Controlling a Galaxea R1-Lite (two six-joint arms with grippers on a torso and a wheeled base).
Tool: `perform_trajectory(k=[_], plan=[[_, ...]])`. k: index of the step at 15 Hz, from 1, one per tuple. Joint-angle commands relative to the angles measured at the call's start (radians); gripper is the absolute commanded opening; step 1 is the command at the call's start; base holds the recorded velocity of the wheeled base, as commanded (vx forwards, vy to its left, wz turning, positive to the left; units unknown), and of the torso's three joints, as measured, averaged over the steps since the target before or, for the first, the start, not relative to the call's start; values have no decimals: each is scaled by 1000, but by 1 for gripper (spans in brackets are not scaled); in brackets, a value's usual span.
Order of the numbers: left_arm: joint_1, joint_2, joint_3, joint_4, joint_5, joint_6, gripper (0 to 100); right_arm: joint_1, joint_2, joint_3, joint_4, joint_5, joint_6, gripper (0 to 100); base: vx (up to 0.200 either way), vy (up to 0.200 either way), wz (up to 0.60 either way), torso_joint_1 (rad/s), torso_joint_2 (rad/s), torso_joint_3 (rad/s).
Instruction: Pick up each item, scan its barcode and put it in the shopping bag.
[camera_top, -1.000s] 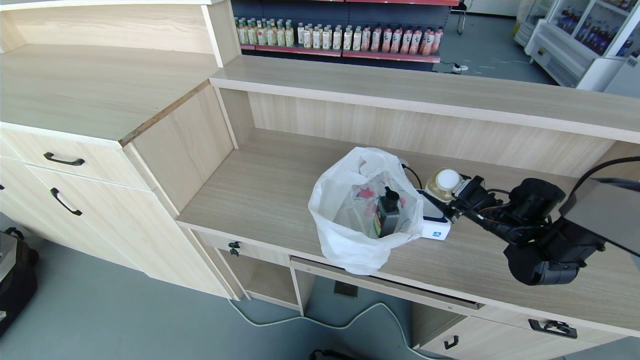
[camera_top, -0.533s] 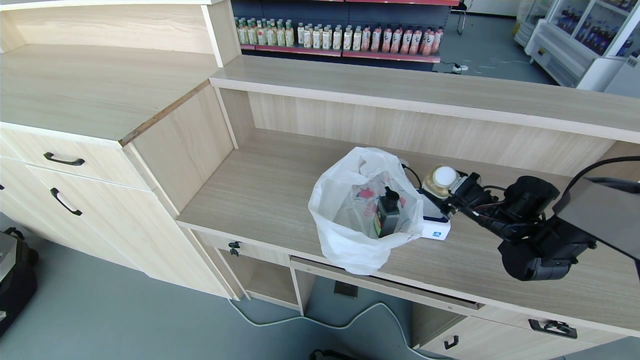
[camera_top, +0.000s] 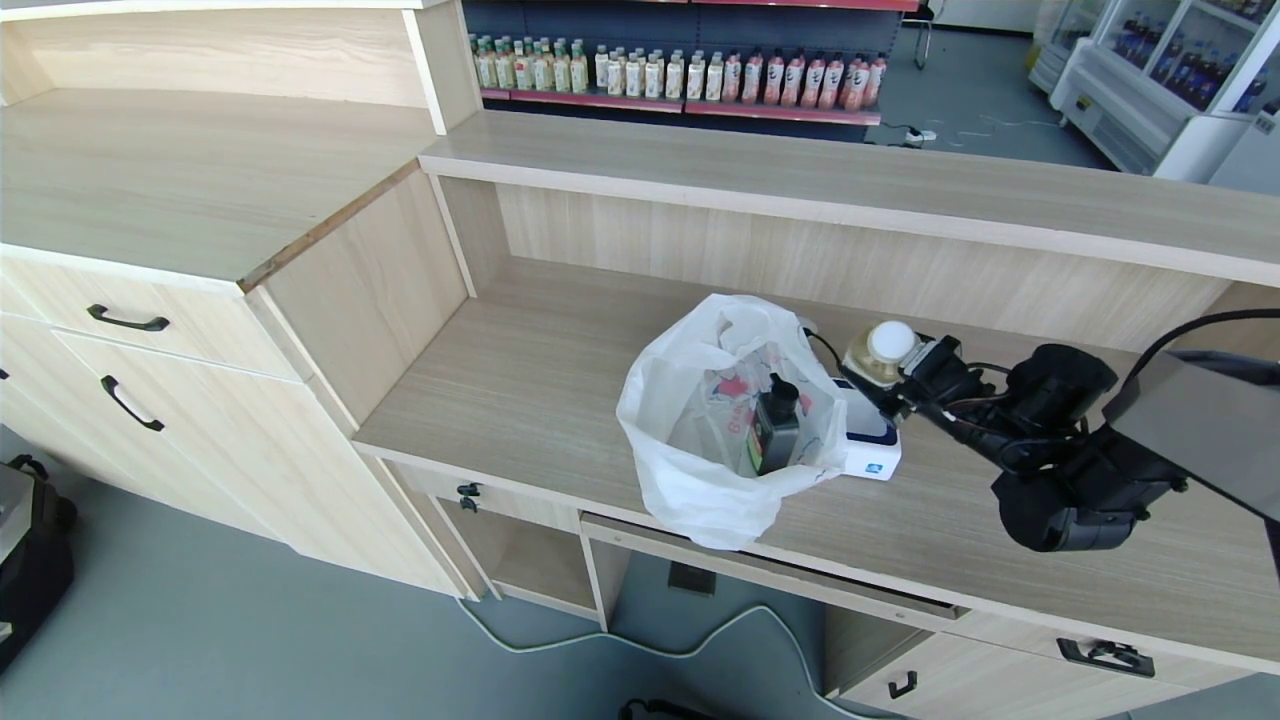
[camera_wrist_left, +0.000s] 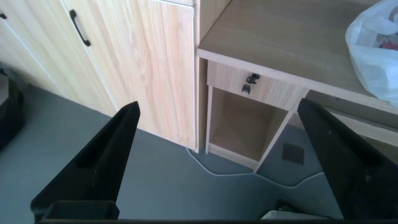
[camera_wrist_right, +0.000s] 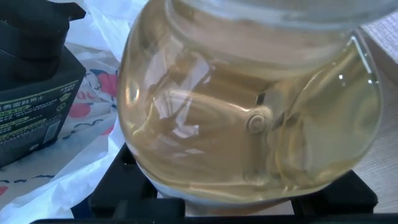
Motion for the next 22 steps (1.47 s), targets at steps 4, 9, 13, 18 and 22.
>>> perform_trajectory(k=[4,9,13,18,22], plan=[[0,0,0,0,0,-1,100,-2,-563,264,110,-339,344,0,0,0,0,0,0,0],[0,0,0,0,0,-1,100,-231,-1164,590,783,-655,585,0,0,0,0,0,0,0],[0,0,0,0,0,-1,100,-309,-1337,612,989,-691,602,0,0,0,0,0,0,0],[0,0,0,0,0,-1,100,-235,-1359,658,906,-673,847,0,0,0,0,0,0,0],[0,0,0,0,0,-1,100,-234,-1374,696,911,-665,865,0,0,0,0,0,0,0]])
